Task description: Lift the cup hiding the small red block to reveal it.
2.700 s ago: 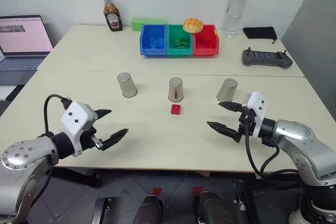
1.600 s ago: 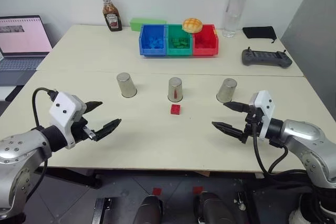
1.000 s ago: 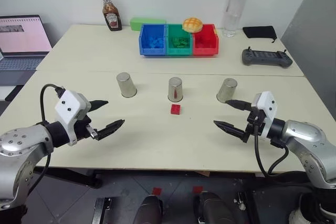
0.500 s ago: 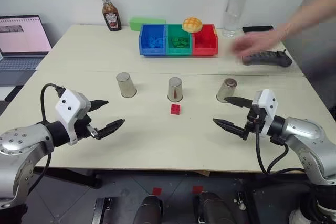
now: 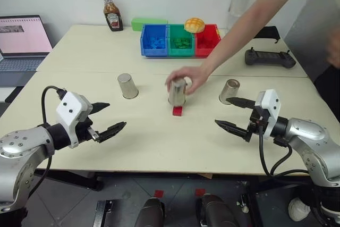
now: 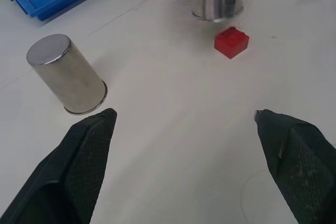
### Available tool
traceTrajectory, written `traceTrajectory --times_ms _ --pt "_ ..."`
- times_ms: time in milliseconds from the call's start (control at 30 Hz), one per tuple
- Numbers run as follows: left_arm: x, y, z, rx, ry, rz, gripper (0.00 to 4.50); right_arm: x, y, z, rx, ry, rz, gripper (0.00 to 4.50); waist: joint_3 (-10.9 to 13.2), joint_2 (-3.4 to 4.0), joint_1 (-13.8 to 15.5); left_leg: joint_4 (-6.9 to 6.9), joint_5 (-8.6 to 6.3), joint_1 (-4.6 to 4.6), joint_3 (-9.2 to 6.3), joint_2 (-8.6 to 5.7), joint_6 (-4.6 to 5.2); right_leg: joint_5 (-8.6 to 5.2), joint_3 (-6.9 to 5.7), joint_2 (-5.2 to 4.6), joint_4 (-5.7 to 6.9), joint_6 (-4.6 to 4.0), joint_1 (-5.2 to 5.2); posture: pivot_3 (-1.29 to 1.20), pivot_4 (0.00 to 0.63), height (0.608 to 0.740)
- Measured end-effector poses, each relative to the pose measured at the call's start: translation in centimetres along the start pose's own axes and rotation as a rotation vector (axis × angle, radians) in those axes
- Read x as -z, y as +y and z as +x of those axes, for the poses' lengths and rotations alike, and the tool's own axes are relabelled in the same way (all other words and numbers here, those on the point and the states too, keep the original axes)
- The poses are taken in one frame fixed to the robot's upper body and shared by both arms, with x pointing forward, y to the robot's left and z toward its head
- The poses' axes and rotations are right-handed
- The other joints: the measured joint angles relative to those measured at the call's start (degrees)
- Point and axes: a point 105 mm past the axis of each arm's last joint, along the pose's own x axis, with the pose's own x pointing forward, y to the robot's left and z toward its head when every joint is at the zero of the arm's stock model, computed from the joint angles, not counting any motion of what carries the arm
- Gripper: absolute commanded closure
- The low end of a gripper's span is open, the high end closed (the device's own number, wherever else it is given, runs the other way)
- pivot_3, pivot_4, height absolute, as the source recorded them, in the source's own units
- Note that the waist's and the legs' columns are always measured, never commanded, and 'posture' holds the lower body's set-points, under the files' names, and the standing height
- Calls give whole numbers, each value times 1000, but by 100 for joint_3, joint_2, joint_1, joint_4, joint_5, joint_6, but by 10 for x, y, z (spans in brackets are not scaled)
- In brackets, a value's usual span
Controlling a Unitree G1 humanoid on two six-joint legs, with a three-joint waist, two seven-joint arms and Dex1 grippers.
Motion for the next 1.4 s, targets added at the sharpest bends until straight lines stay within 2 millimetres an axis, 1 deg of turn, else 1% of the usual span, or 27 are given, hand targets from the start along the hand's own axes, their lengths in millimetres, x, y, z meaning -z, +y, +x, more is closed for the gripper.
traceTrajectory --times_ms 700,1100,1267,1400 --pt "3 0 -1 13 14 -1 0 2 2 0 -5 4 4 41 0 0 0 0 0 0 0 0 0 0 0 0 1 0 0 0 150 740" --pt "2 1 -1 7 12 0 0 4 6 4 -22 4 14 41 0 0 0 0 0 0 0 0 0 0 -1 0 1 0 0 0 150 740" --pt "6 11 0 -55 -14 -60 0 1 7 9 -17 -10 36 41 0 0 0 1 0 0 -1 1 0 0 -1 0 3 0 0 0 150 740" --pt "8 25 -1 -120 -29 -103 0 -7 12 17 -36 -36 60 41 0 0 -1 1 0 1 -3 2 0 0 -3 2 4 0 -1 0 150 740"
